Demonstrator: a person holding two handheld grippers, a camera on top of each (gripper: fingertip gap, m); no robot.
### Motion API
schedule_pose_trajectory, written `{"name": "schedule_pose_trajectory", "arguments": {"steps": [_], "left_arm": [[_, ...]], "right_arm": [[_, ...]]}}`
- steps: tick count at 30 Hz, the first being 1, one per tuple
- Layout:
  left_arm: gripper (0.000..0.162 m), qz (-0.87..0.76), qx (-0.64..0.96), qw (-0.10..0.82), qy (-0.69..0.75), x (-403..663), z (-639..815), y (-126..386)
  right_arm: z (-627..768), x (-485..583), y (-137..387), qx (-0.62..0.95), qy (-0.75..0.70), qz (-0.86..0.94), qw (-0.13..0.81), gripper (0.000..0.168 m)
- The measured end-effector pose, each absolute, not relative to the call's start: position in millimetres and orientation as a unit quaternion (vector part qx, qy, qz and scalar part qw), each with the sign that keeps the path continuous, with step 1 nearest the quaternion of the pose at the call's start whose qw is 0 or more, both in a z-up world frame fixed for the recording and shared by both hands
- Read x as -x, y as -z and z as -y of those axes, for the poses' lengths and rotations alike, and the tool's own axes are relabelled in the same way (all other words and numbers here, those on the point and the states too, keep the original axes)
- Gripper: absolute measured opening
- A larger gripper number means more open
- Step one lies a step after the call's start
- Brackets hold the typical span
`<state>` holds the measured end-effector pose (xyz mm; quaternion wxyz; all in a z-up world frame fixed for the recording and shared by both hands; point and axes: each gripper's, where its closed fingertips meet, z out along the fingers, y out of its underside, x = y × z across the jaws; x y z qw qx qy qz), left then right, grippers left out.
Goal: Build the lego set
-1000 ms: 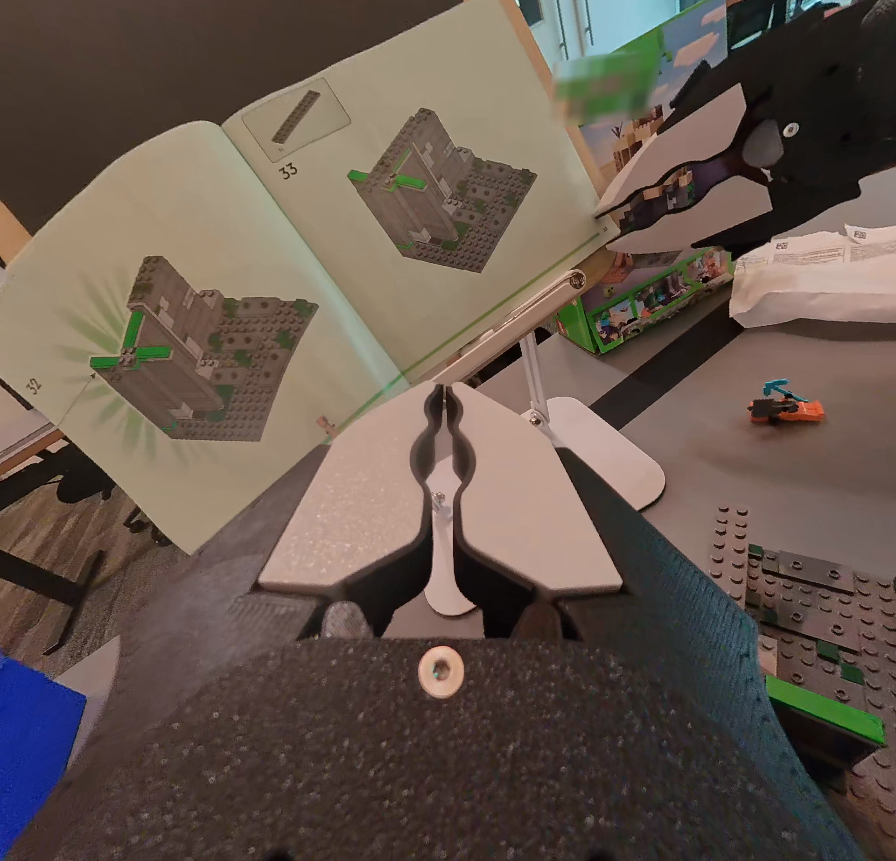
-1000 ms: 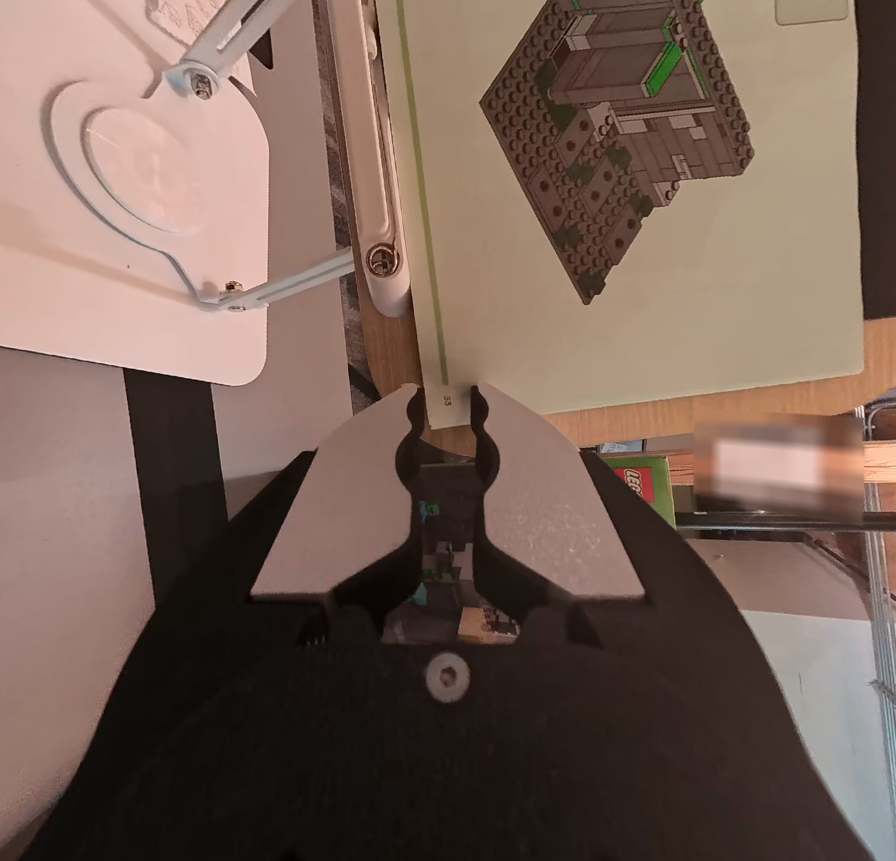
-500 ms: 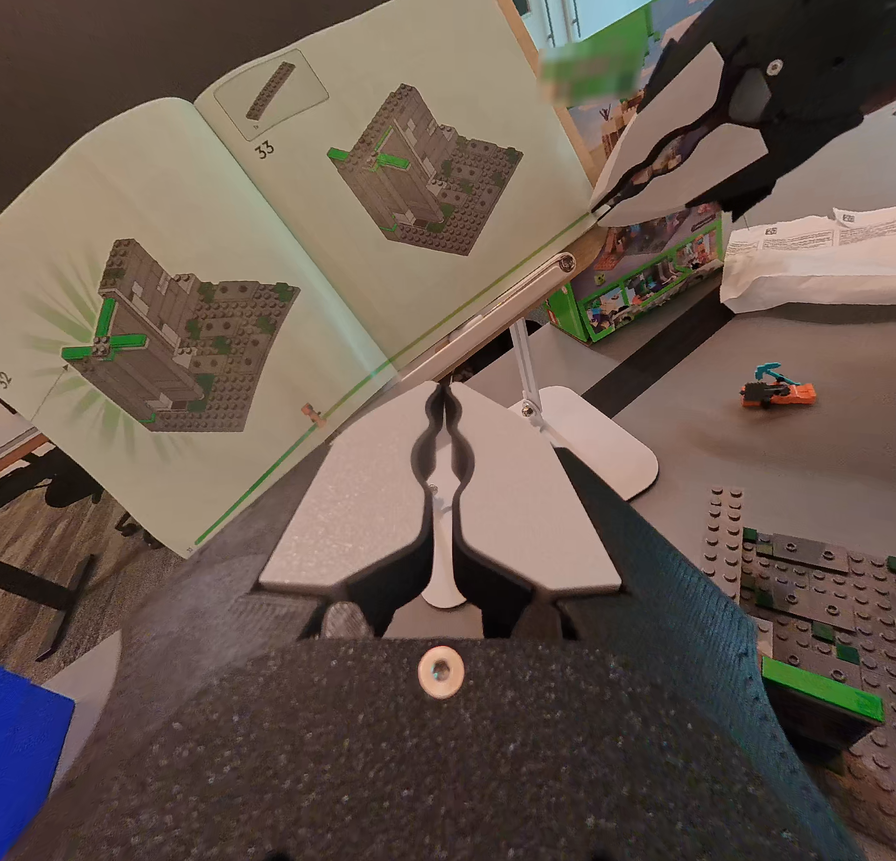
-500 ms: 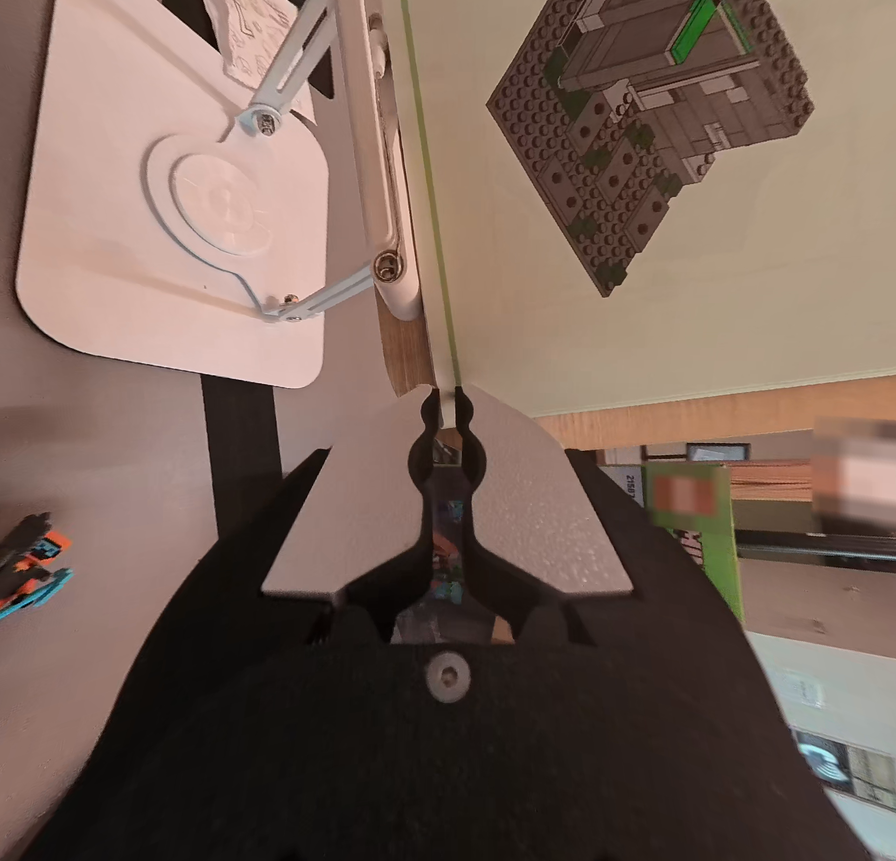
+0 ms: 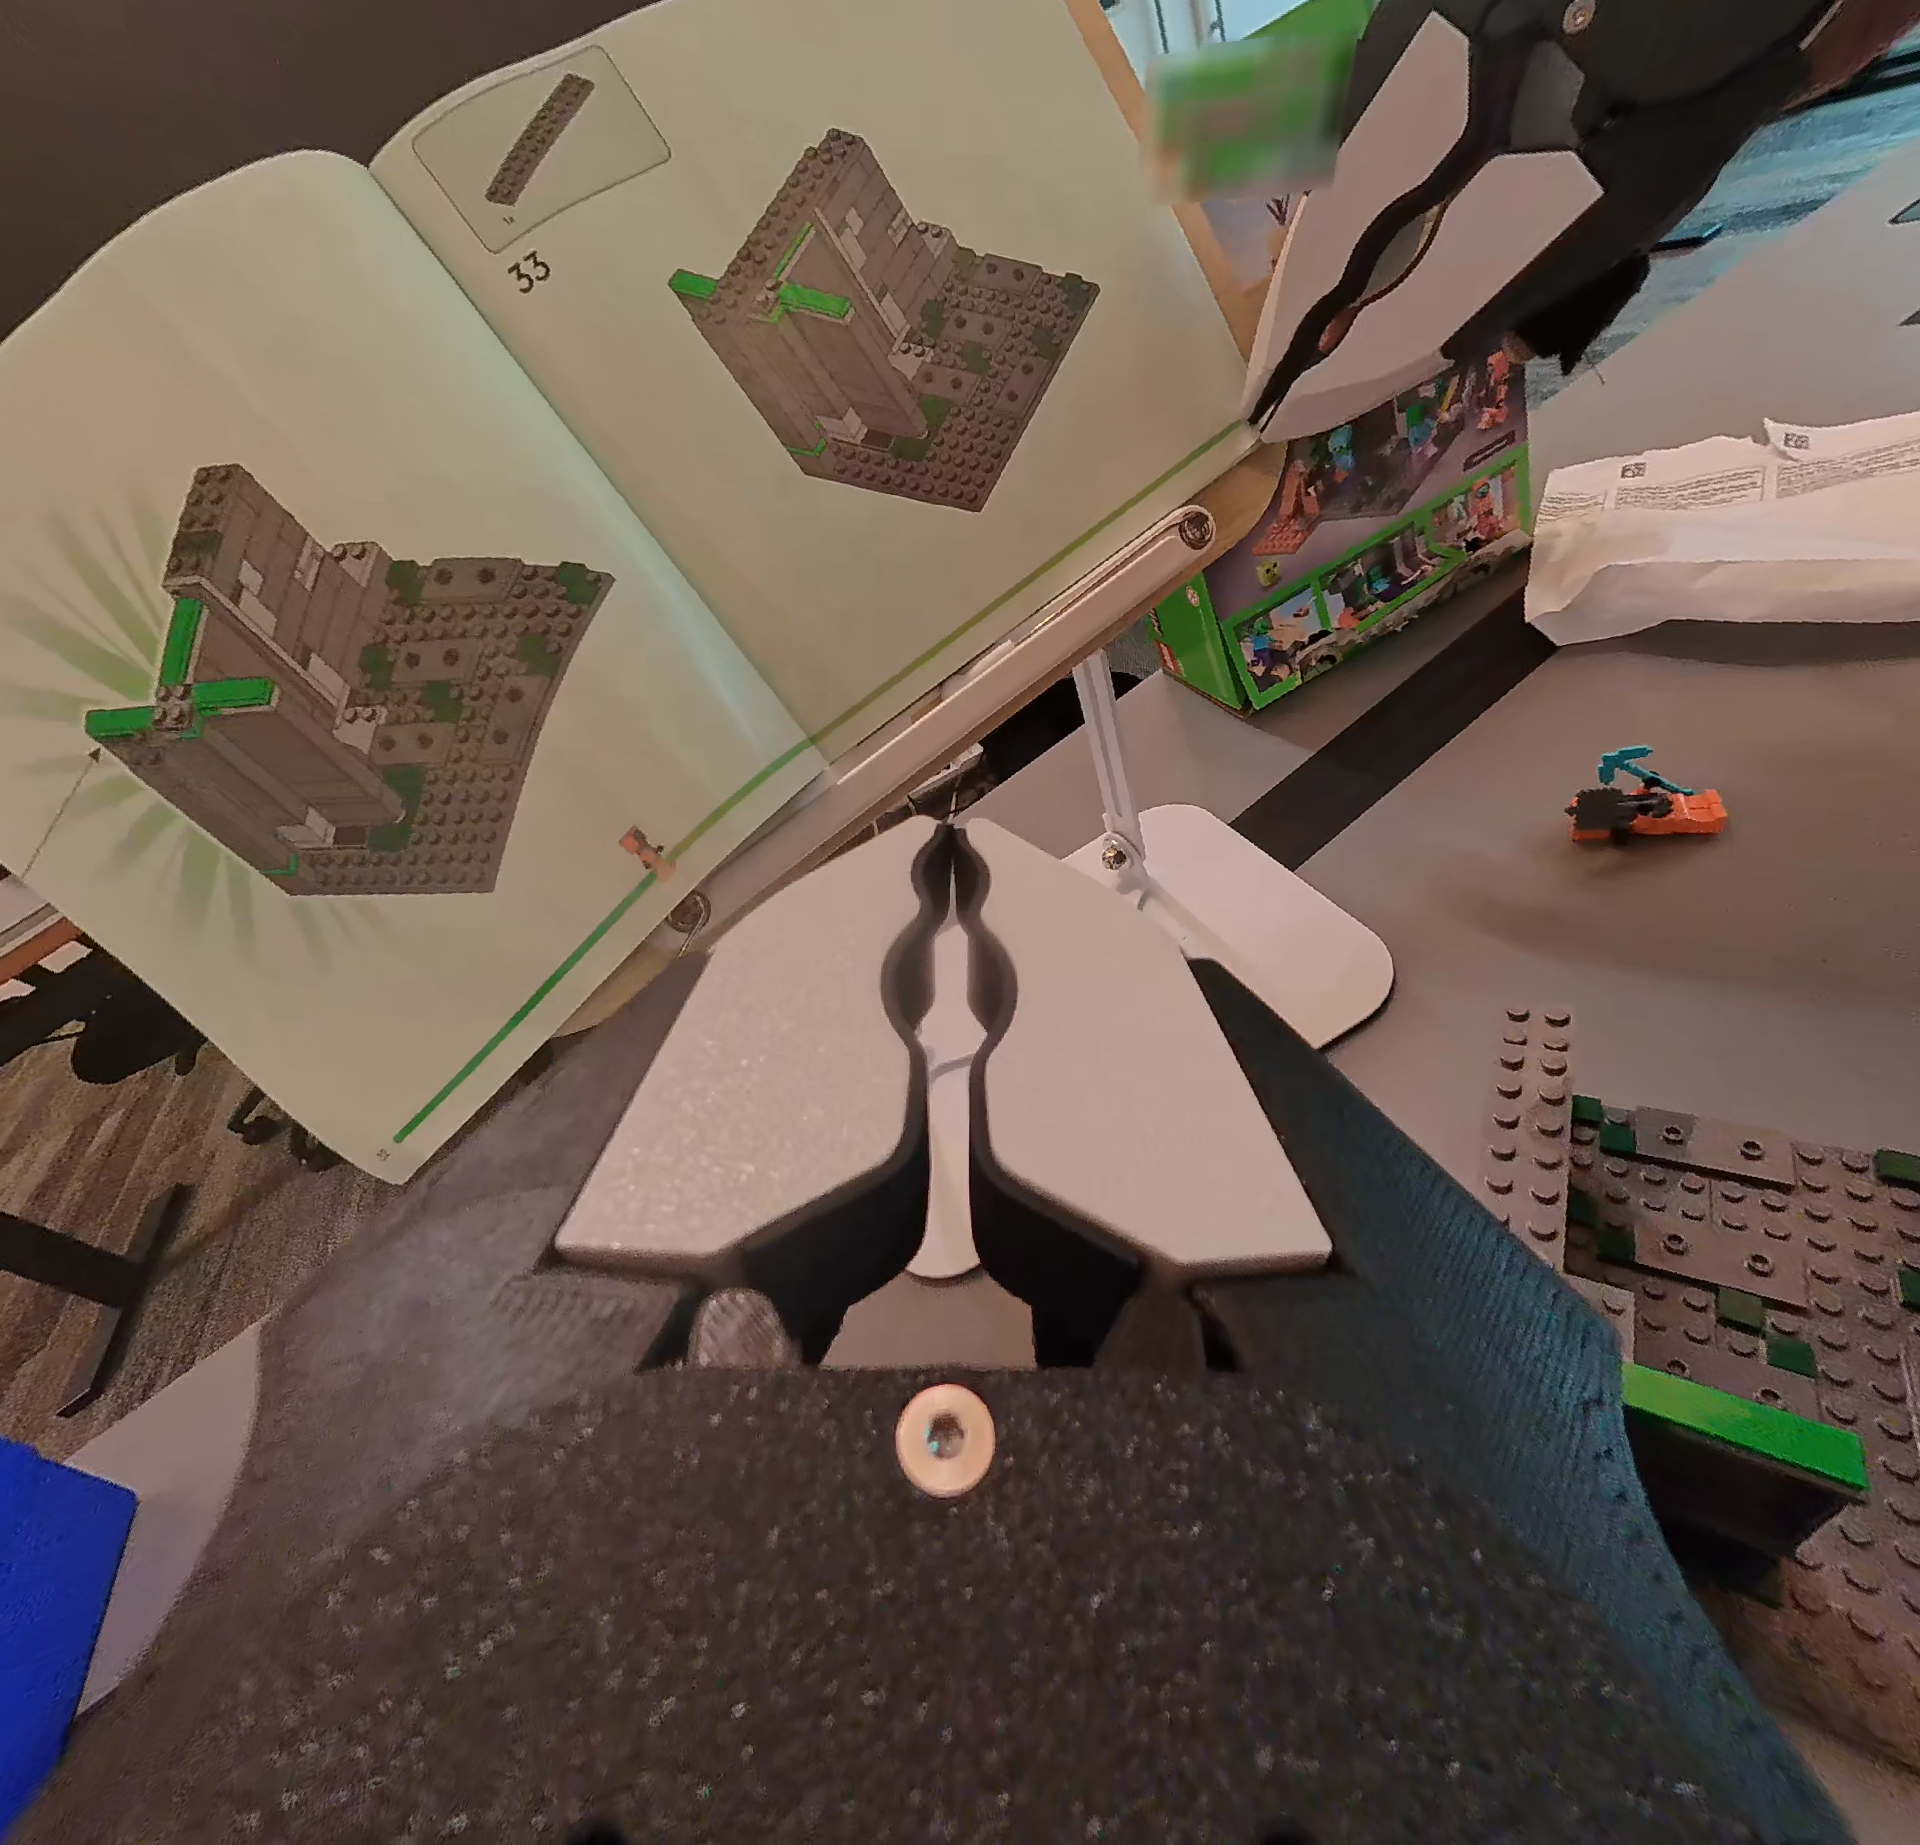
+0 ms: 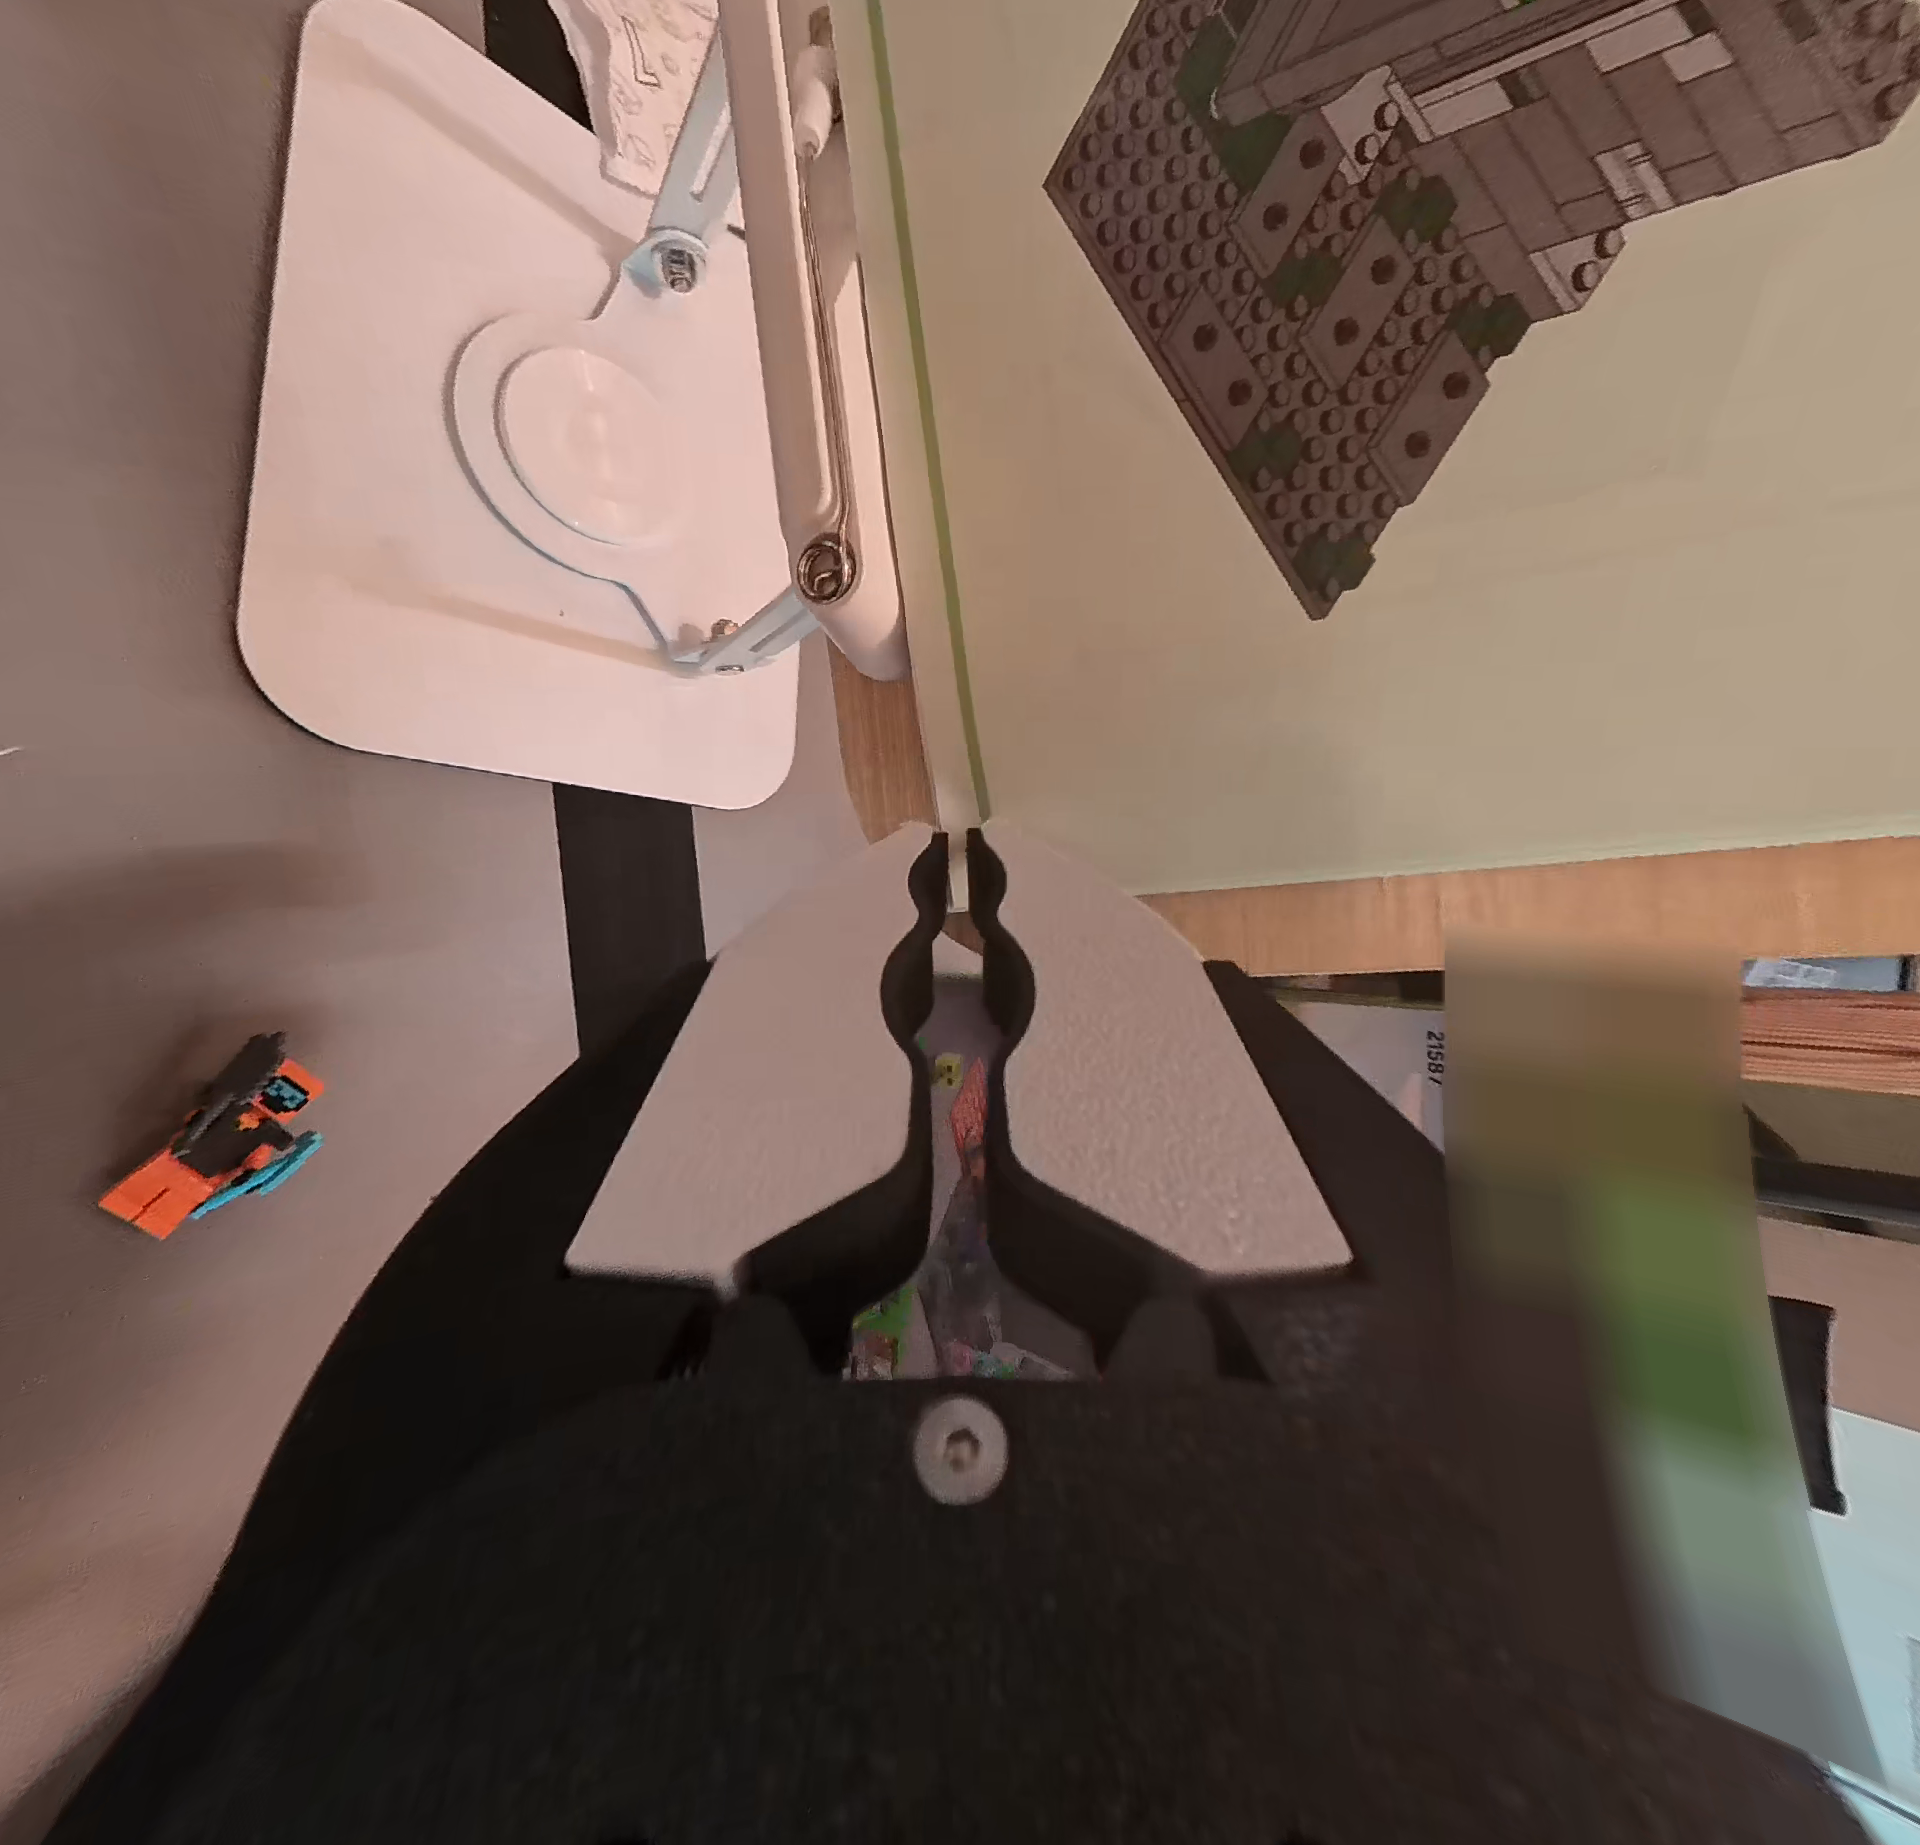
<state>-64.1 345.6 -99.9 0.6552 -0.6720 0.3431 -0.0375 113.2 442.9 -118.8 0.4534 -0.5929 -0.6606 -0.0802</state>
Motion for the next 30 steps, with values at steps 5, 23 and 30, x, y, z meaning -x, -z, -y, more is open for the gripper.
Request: {"name": "schedule_pose_trajectory", "arguments": {"steps": [5,23,30], "left_arm": [[0.0,-0.341,0.674,0.654,0.039,65.9,-345.2,101.2],[0.002,-0.344,0.678,0.648,0.046,64.7,-342.6,106.7],[0.009,-0.369,0.654,0.658,0.047,37.7,-344.5,91.8]], "right_arm": [[-443.1,-113.2,120.7,0.614,0.058,0.66,0.43,0.0],[-420.6,-110.6,107.6,0.679,-0.061,0.644,0.347,0.0],[-402.9,-98.6,88.4,0.66,-0.079,0.647,0.373,0.0]]}}
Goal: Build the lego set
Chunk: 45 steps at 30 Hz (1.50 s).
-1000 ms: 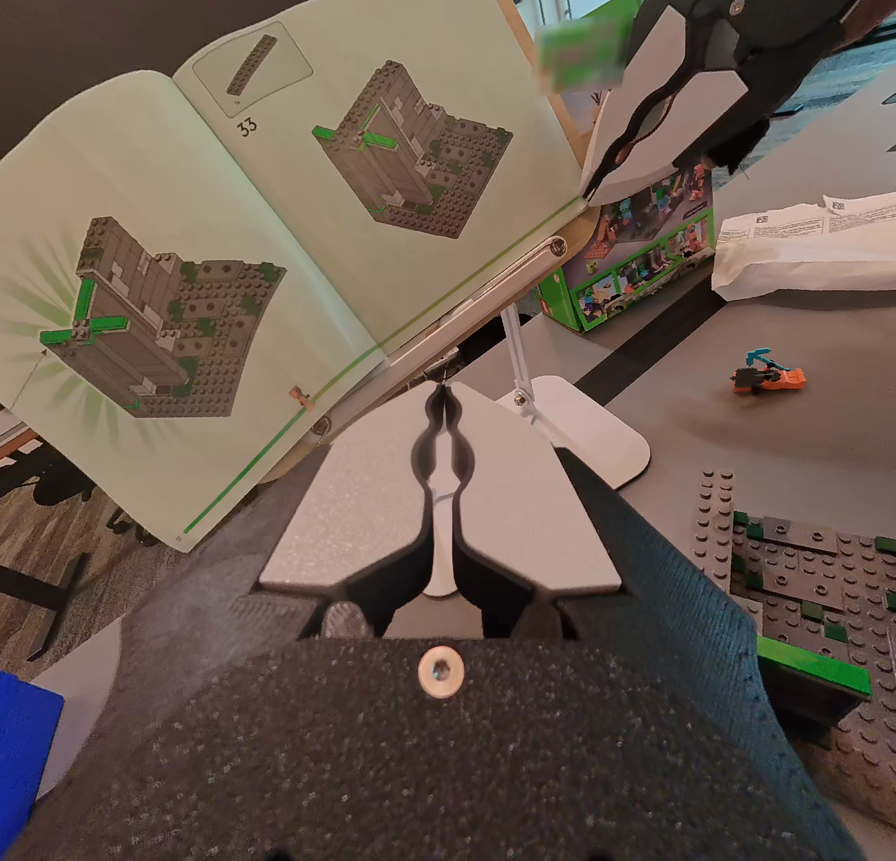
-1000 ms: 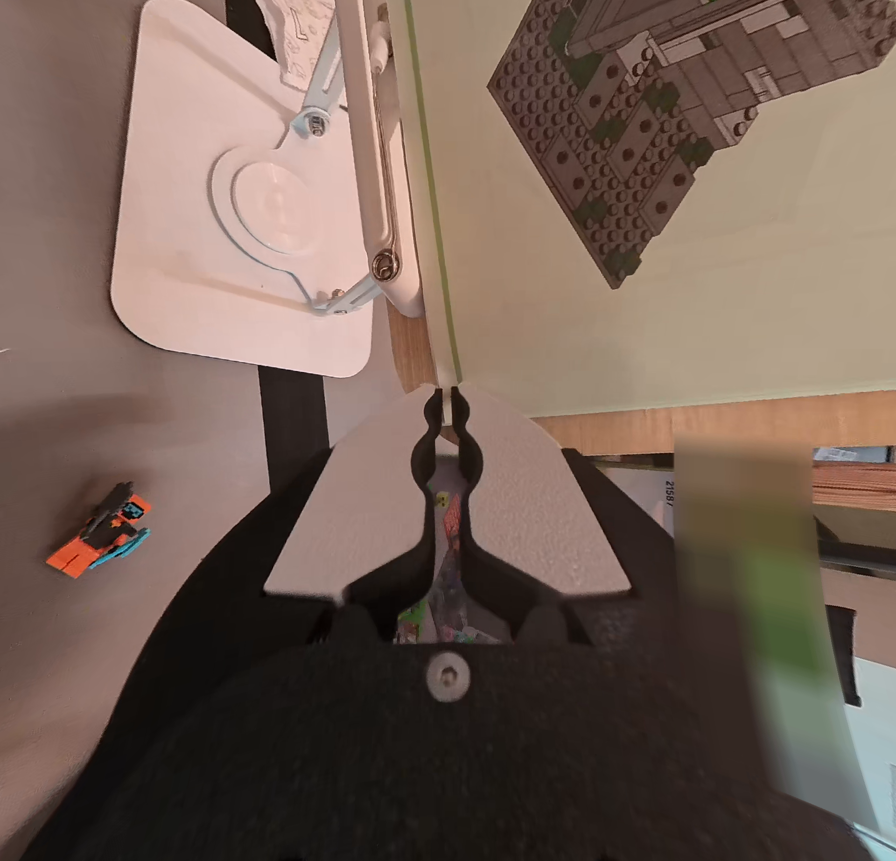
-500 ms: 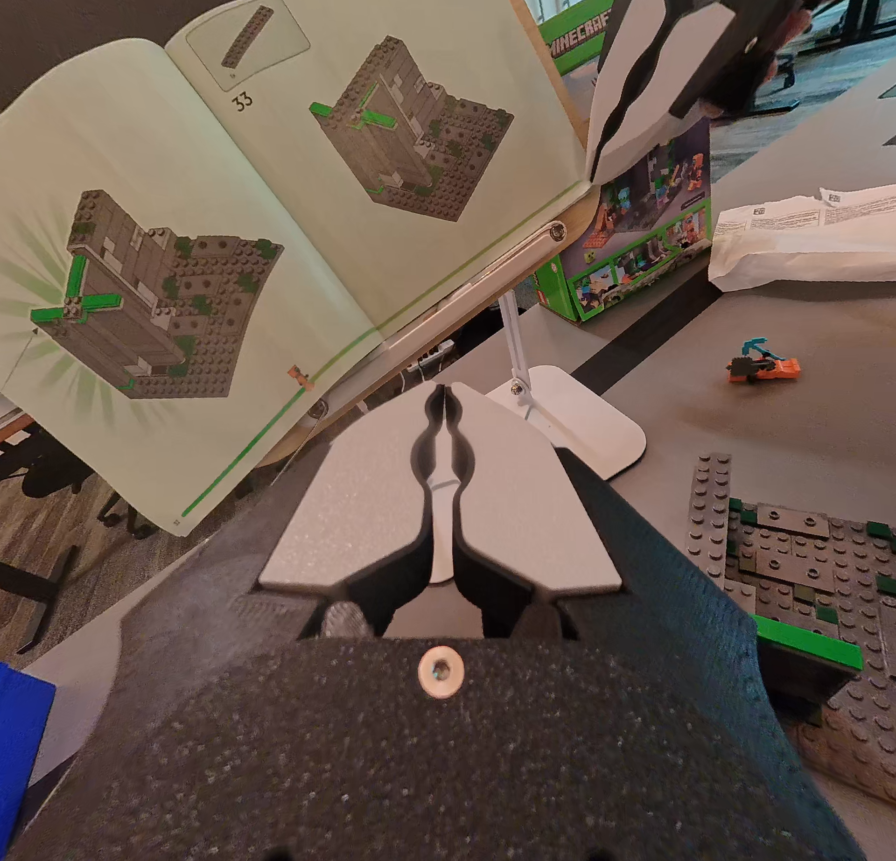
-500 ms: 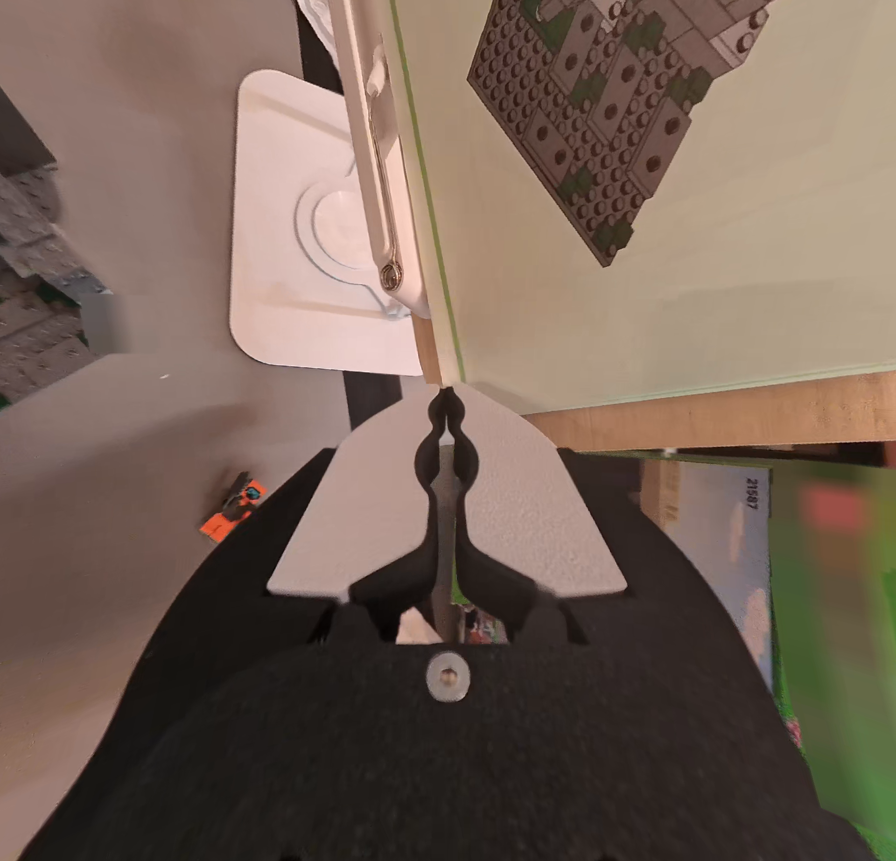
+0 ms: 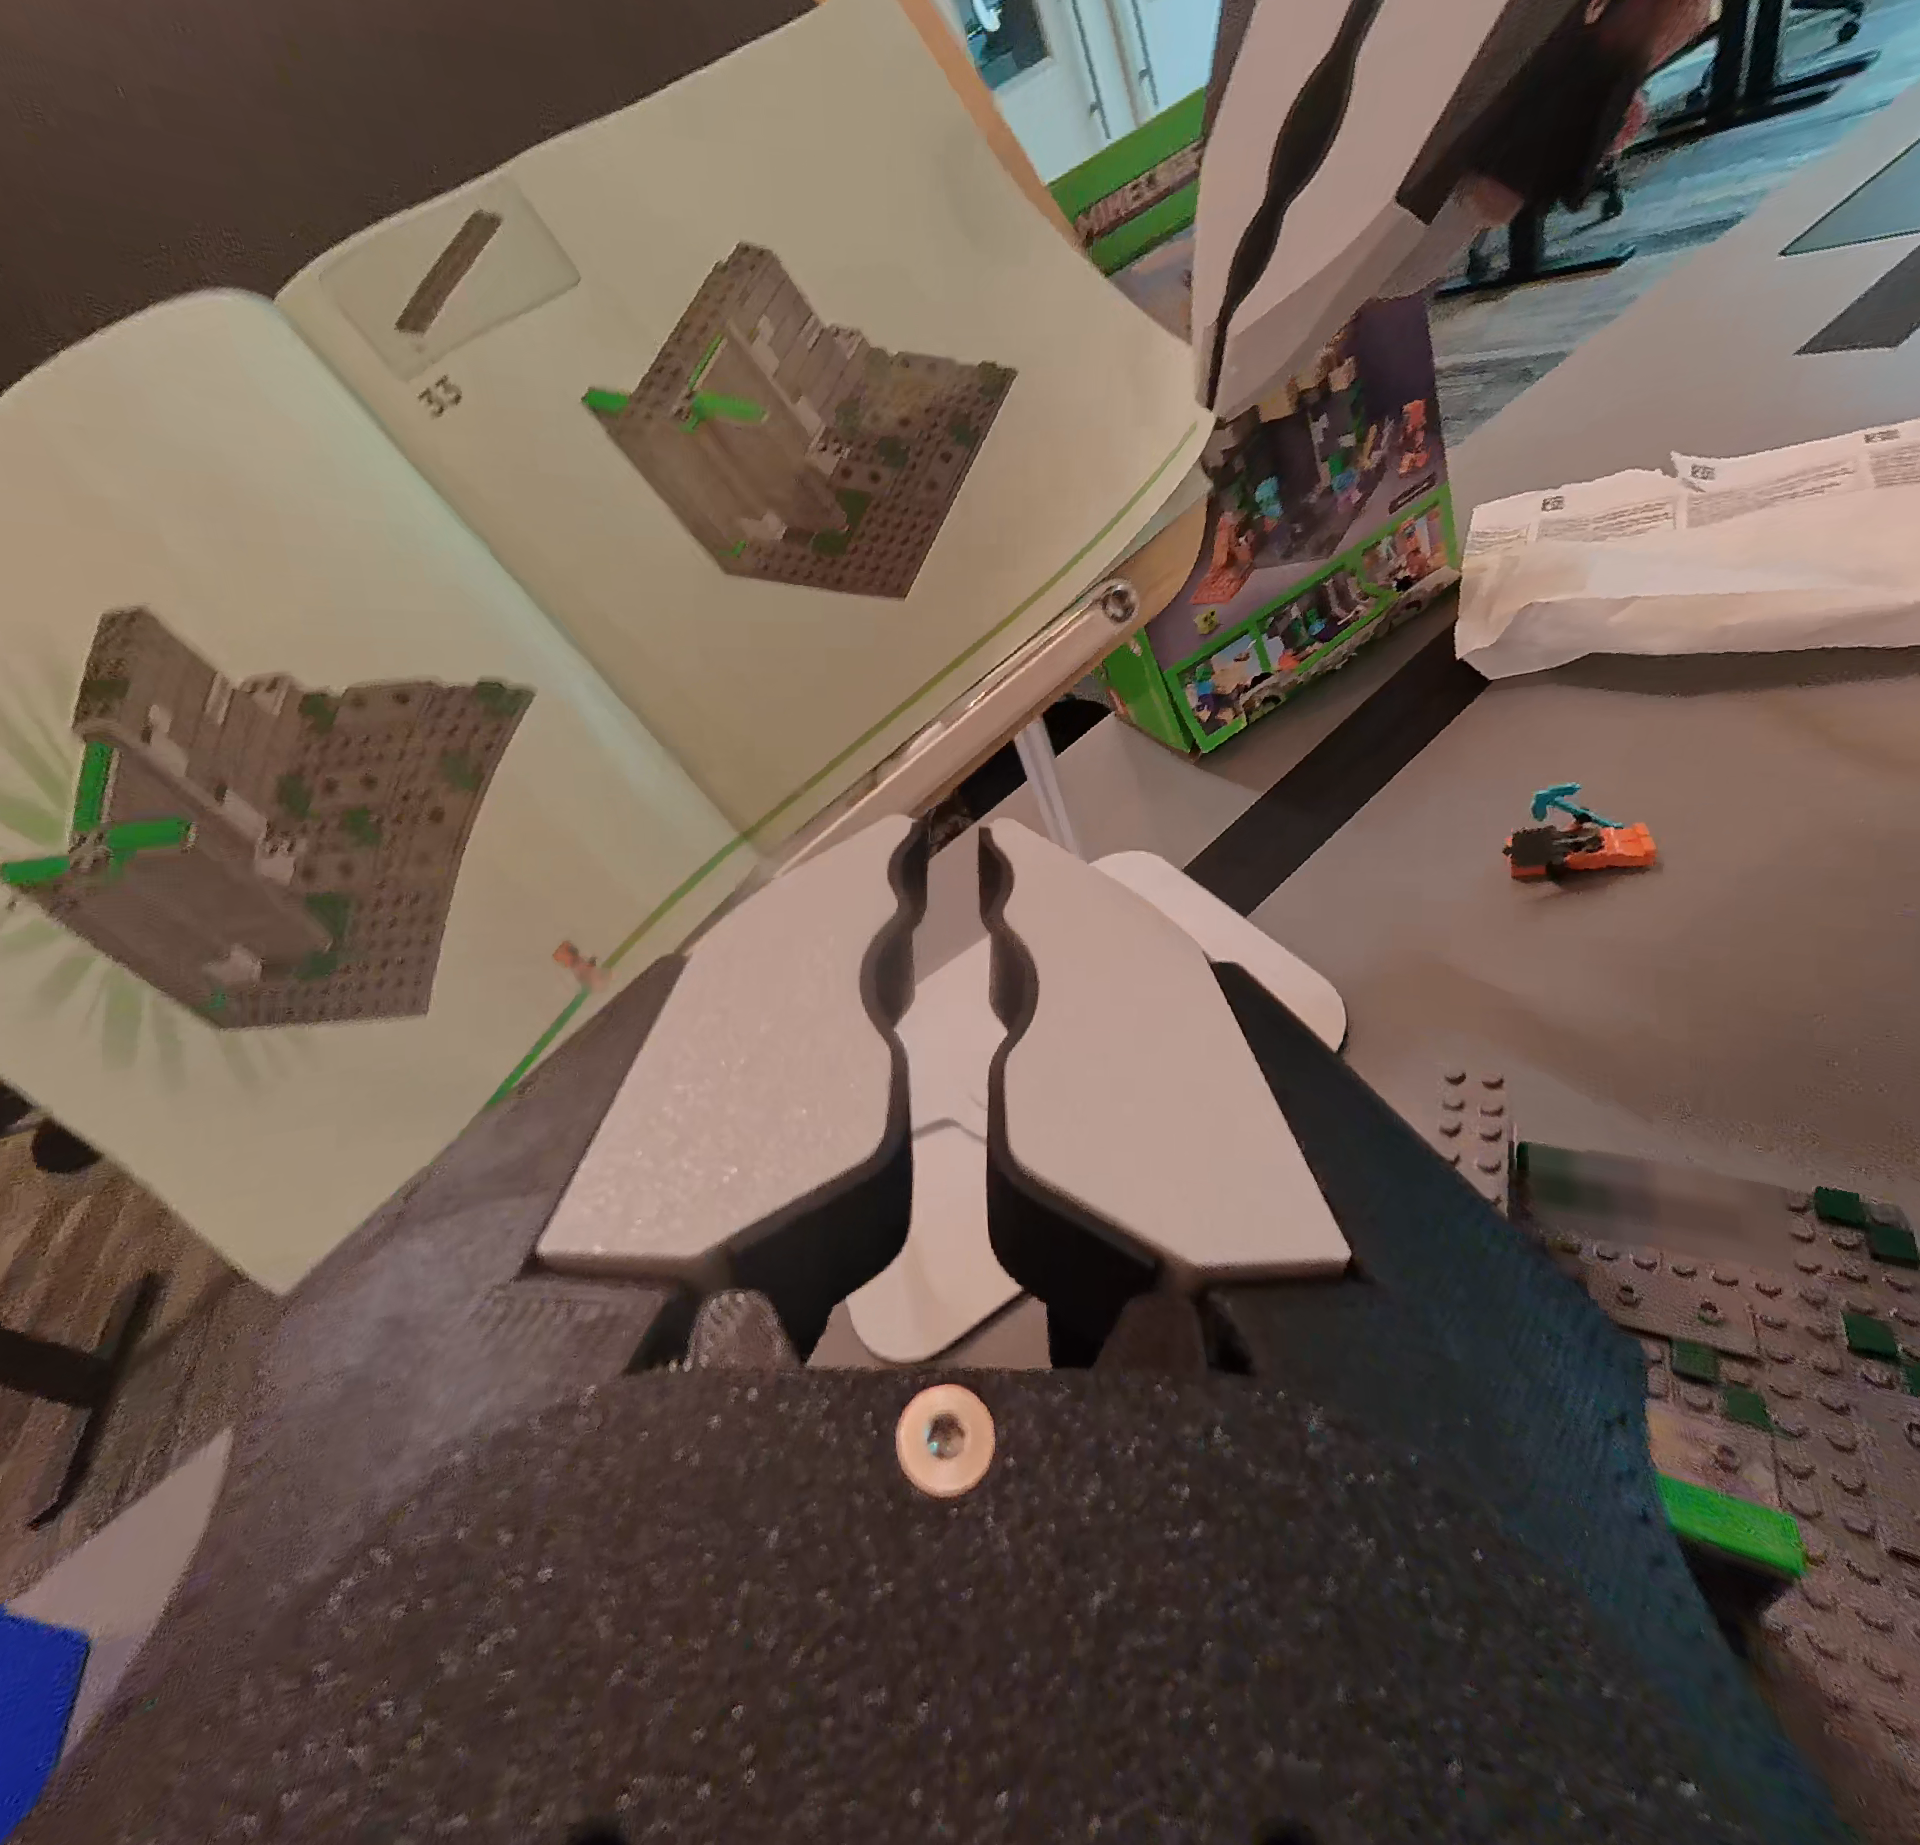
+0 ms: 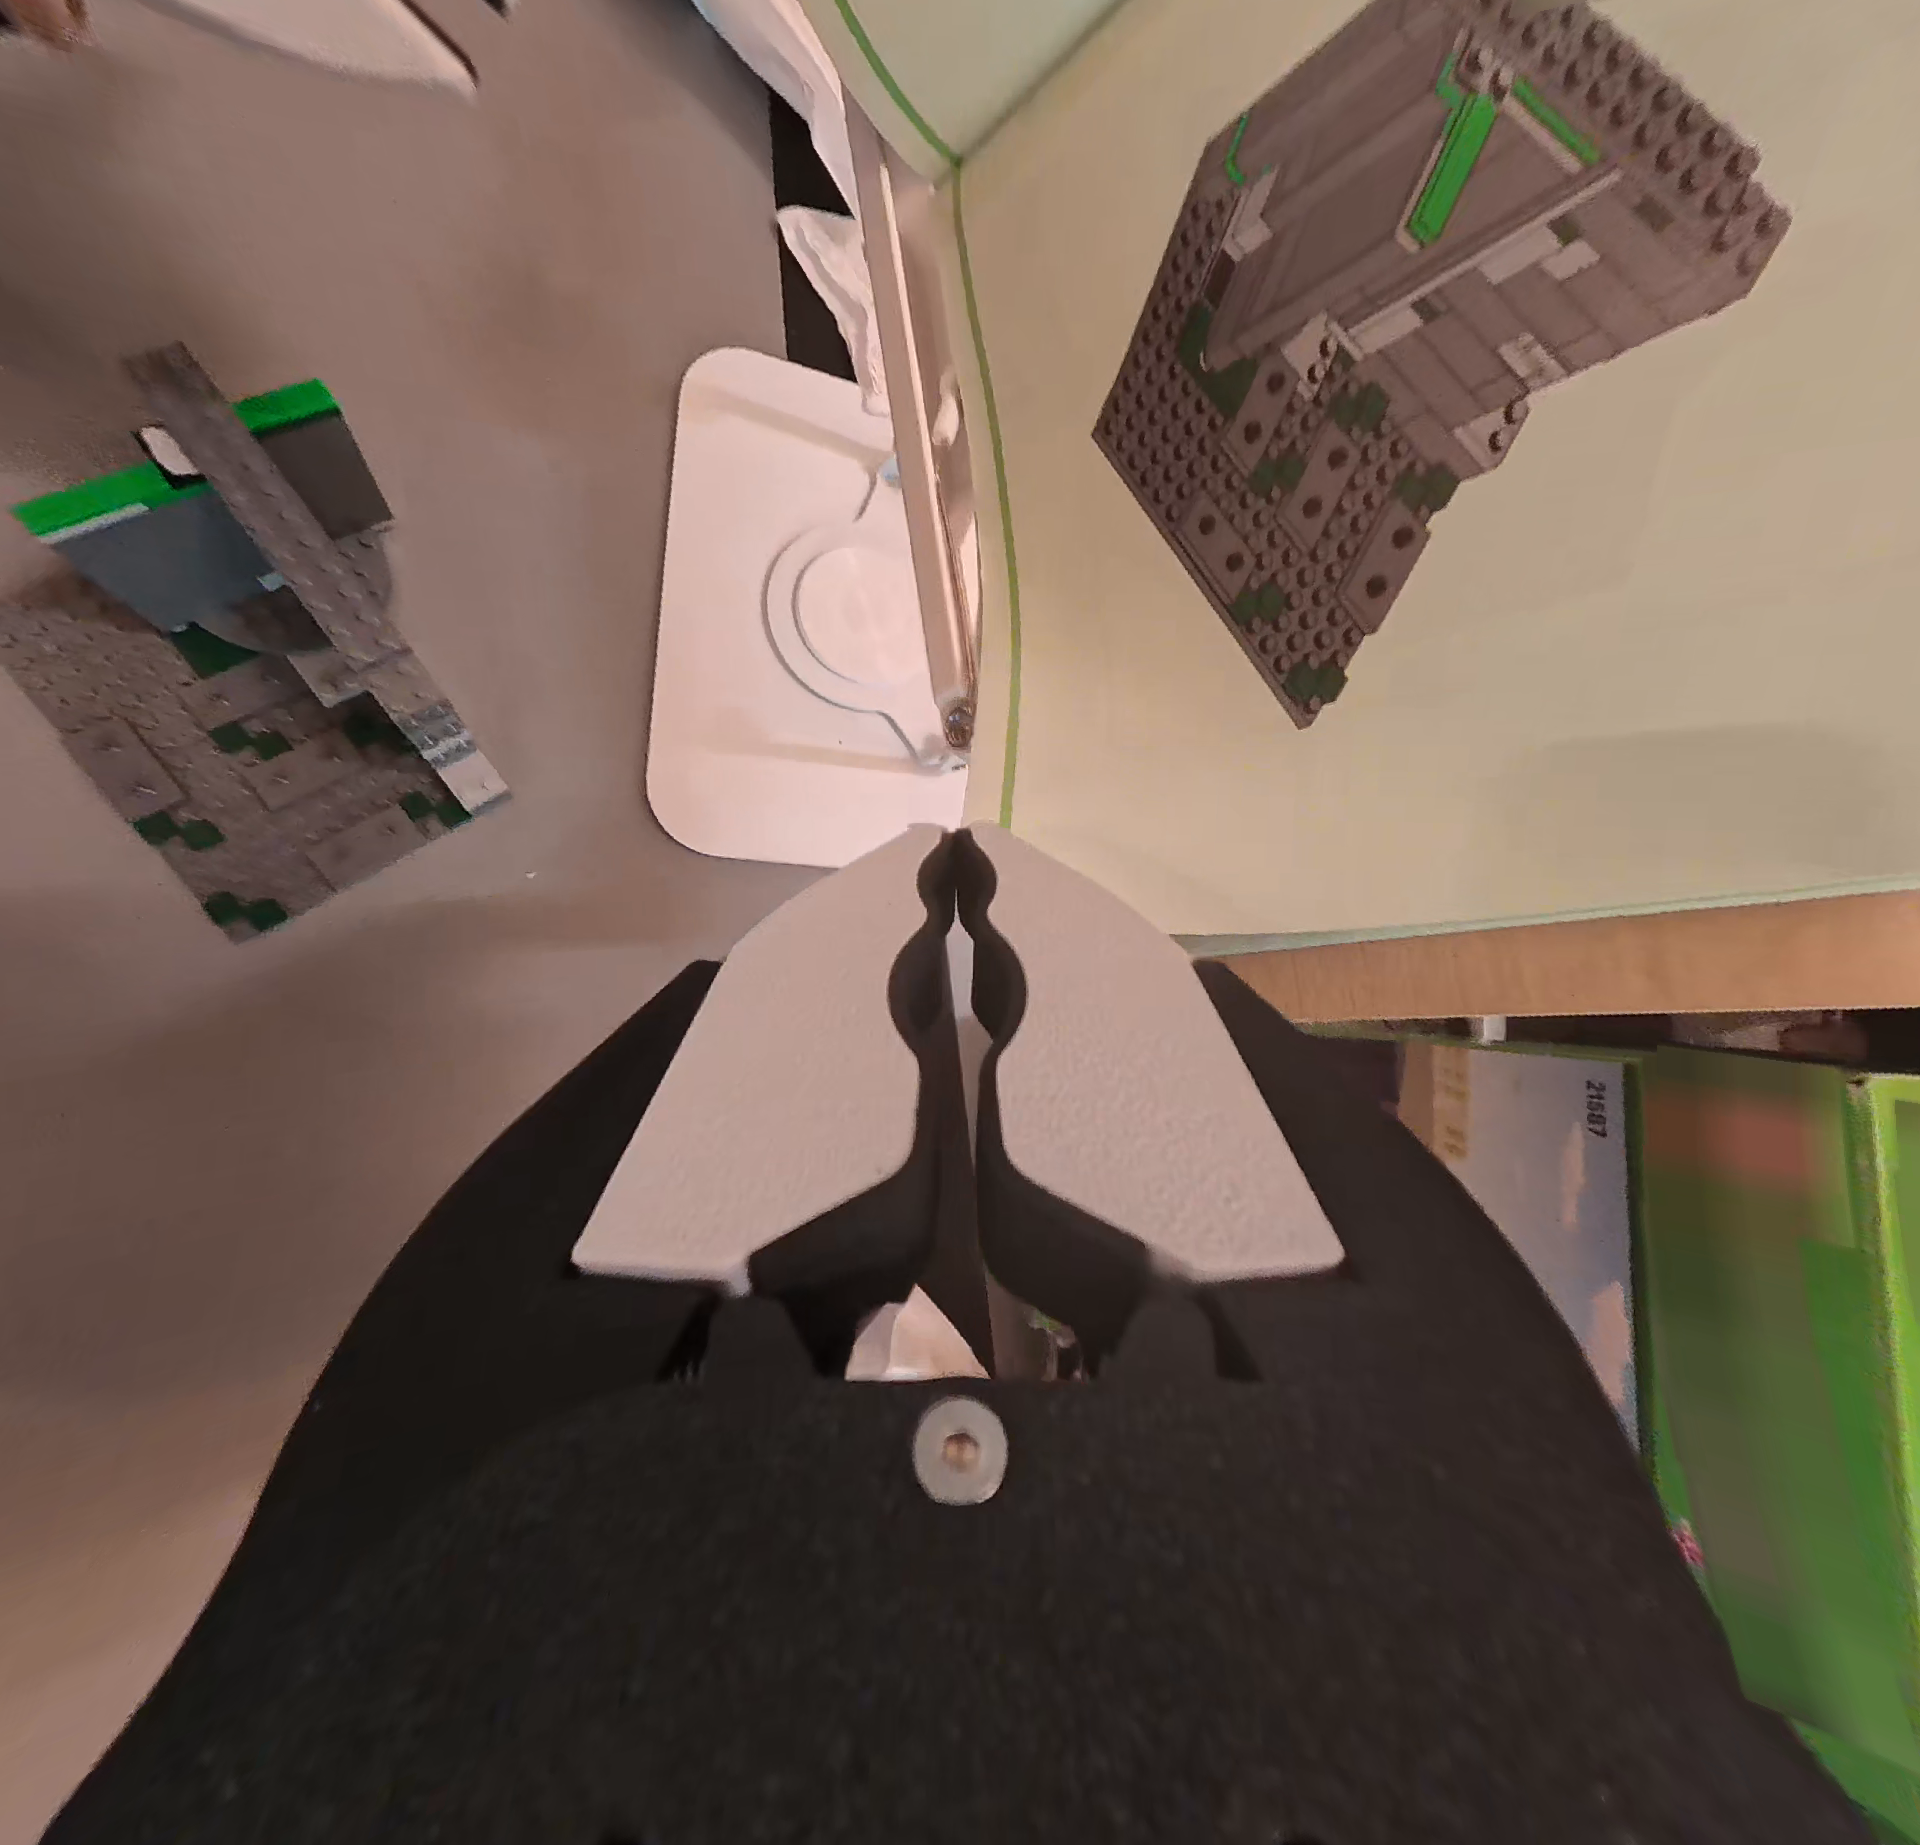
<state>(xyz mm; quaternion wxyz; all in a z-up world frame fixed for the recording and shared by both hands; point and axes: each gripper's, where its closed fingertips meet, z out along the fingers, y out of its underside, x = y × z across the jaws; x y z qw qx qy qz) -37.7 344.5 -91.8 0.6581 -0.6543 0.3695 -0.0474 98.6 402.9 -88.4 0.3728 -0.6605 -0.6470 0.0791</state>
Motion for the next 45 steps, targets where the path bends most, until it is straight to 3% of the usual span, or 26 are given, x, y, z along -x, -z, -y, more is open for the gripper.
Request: {"name": "schedule_pose_trajectory", "arguments": {"steps": [7,13,17,22,30,45], "left_arm": [[0.023,-0.441,0.621,0.647,0.018,-26.1,-372.9,88.3],[0.021,-0.449,0.624,0.639,0.014,-49.3,-390.9,94.7],[0.018,-0.436,0.634,0.639,0.019,-46.8,-389.1,98.3],[0.017,-0.427,0.644,0.635,0.019,-41.1,-388.8,100.6],[0.015,-0.397,0.662,0.635,0.028,-21.4,-384.2,103.6],[0.012,-0.337,0.695,0.633,0.045,46.9,-358.6,124.2]], "right_arm": [[-396.2,-87.5,77.2,0.648,-0.088,0.648,0.39,0.0],[-421.0,-111.2,94.4,0.595,0.064,0.67,0.44,0.0],[-430.9,-116.7,116.9,0.56,0.139,0.681,0.451,0.032],[-443.5,-114.1,121.1,0.506,0.215,0.68,0.485,0.028],[-446.3,-115.4,120.0,0.496,0.227,0.689,0.477,0.0],[-428.3,-101.7,93.8,0.56,0.108,0.683,0.456,0.0]]}}
